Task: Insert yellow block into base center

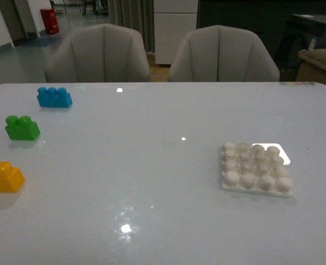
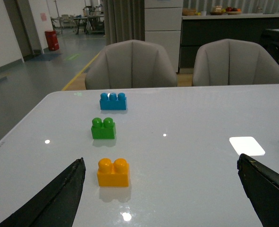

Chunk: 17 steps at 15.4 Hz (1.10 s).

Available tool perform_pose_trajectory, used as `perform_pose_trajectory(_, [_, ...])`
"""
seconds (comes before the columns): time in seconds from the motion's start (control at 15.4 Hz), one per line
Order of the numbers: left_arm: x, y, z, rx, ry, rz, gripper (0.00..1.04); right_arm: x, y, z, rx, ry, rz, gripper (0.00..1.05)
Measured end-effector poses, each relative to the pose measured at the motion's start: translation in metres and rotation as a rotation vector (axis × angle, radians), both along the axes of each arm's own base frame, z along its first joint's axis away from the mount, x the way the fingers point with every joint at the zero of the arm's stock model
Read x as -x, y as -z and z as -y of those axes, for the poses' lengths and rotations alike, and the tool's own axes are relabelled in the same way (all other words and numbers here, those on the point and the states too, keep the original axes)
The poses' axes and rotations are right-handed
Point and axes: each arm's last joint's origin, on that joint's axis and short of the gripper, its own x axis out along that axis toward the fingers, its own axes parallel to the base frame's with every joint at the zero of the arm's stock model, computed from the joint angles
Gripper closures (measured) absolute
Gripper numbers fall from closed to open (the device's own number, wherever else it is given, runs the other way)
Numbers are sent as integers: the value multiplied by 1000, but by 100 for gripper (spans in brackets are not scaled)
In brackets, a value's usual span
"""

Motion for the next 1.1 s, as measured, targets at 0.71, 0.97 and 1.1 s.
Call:
perform_pose_trajectory(0.71, [0,0,0,0,0,0,7,0,0,0,0,0,0,6])
perform_pose_trajectory(0.97, [0,0,0,0,0,0,7,0,0,0,0,0,0,6])
perform_pose_trajectory(1.1, [0,0,0,0,0,0,7,-12,-11,6,-7,84,-146,6])
